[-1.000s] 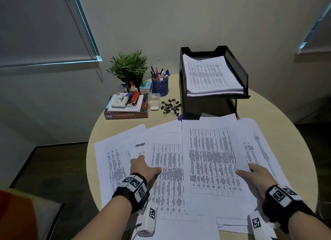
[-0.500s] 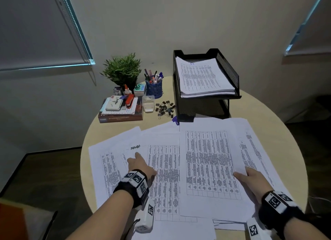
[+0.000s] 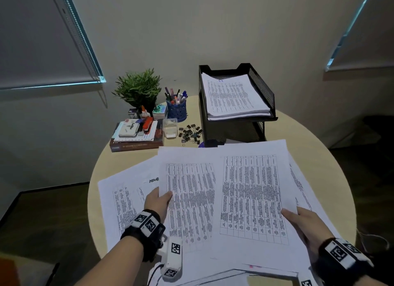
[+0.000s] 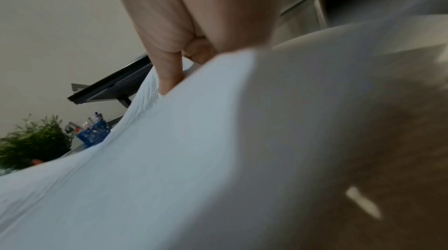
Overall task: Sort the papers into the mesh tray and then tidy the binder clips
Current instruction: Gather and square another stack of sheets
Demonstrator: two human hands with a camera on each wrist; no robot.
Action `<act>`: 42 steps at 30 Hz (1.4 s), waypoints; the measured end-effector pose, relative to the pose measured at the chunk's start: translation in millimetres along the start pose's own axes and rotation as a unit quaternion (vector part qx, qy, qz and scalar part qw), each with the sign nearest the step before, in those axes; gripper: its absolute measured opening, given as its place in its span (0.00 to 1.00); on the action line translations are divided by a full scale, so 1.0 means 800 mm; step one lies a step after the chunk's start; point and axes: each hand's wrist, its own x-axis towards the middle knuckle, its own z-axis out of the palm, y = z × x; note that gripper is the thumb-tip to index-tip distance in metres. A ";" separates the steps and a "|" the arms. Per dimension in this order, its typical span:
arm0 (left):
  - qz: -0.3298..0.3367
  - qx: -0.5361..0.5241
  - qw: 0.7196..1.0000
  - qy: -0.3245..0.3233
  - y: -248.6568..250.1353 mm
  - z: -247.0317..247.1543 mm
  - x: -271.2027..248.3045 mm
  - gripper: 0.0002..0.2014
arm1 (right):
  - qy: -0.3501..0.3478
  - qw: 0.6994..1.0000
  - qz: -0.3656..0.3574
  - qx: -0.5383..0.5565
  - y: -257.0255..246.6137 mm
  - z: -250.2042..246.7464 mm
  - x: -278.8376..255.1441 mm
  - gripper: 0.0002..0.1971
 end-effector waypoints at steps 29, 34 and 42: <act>-0.039 0.015 0.999 -0.009 -0.005 0.030 -0.019 0.09 | -0.036 0.992 0.027 -0.121 0.040 0.040 0.051 0.26; -0.026 0.079 0.996 0.017 0.004 -0.012 -0.008 0.12 | -0.012 0.996 0.008 -0.088 0.031 0.026 0.042 0.23; -0.026 0.121 0.991 0.053 0.011 -0.054 -0.011 0.14 | 0.056 0.993 -0.009 -0.101 0.060 -0.013 0.083 0.18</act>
